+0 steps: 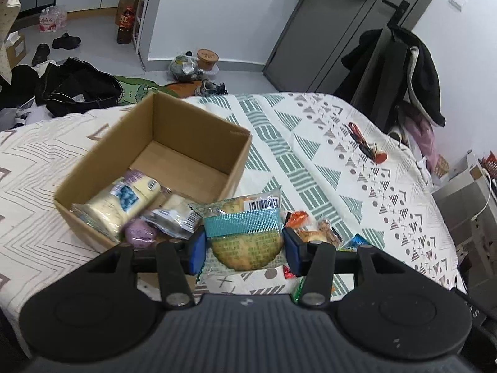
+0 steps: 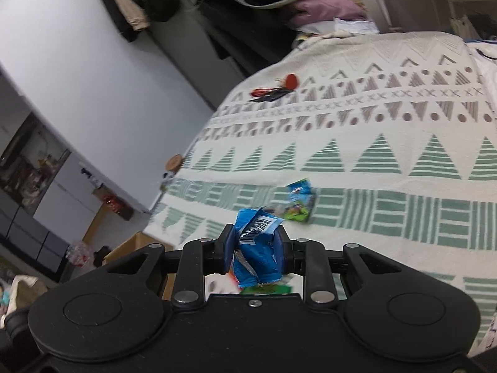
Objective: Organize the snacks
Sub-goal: 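Grasp the cracker pack with the left gripper while the right grasps the blue candy, then carry the cracker pack and blue candy into the cardboard box and open both grippers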
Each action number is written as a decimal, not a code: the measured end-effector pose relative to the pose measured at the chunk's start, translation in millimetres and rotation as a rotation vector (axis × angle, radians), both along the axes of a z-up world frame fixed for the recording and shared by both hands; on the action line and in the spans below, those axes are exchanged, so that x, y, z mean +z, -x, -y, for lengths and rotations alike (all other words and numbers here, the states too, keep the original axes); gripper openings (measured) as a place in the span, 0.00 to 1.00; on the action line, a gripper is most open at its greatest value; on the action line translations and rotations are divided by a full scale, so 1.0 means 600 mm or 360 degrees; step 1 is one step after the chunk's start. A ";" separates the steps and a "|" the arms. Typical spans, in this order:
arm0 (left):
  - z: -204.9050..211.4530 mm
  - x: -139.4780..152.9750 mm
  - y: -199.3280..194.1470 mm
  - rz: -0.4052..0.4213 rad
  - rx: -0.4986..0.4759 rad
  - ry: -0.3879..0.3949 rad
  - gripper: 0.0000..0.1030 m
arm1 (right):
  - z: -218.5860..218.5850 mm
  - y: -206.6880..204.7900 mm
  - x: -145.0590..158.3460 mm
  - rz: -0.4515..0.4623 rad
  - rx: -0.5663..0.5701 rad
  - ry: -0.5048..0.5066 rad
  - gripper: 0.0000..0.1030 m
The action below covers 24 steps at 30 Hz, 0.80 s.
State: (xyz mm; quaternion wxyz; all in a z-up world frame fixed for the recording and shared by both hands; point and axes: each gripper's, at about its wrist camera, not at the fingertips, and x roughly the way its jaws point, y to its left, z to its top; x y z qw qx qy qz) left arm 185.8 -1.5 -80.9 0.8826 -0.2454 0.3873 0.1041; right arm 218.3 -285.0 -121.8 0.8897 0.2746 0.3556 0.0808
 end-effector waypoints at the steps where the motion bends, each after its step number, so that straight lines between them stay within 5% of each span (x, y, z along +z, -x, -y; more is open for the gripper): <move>1: -0.006 0.004 0.005 0.0008 0.0008 0.0006 0.49 | -0.007 0.004 0.003 0.0006 0.0017 -0.0006 0.25; 24: -0.168 0.012 -0.009 0.0003 0.0157 0.0084 0.49 | -0.185 0.014 0.074 0.0085 0.0210 0.0049 0.25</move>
